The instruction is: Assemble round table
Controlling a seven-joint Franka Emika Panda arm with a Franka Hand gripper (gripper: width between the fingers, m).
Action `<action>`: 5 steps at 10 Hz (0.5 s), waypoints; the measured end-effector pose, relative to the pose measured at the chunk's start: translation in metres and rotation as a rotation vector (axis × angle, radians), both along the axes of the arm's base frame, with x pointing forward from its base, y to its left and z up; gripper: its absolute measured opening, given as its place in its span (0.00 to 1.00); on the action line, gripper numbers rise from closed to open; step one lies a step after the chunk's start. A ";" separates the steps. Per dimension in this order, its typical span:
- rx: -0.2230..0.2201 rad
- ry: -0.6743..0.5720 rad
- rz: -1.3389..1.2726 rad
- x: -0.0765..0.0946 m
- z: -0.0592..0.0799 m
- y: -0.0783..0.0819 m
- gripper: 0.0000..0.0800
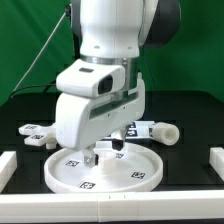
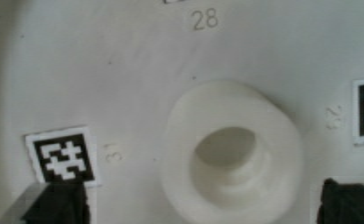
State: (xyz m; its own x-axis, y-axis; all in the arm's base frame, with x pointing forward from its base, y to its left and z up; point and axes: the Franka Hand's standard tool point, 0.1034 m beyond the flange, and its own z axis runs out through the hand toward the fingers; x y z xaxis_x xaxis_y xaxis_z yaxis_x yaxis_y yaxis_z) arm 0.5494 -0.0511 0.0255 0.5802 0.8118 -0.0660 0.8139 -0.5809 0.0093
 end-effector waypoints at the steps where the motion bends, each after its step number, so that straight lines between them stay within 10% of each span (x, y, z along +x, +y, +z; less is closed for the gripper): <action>1: 0.001 0.009 0.003 -0.002 -0.005 -0.002 0.81; 5: 0.003 0.018 0.001 -0.005 -0.011 -0.004 0.78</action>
Offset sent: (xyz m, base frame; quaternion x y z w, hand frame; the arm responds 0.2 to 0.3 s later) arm 0.0011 -0.0013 -0.0074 -0.0003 0.0095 -0.0012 1.0000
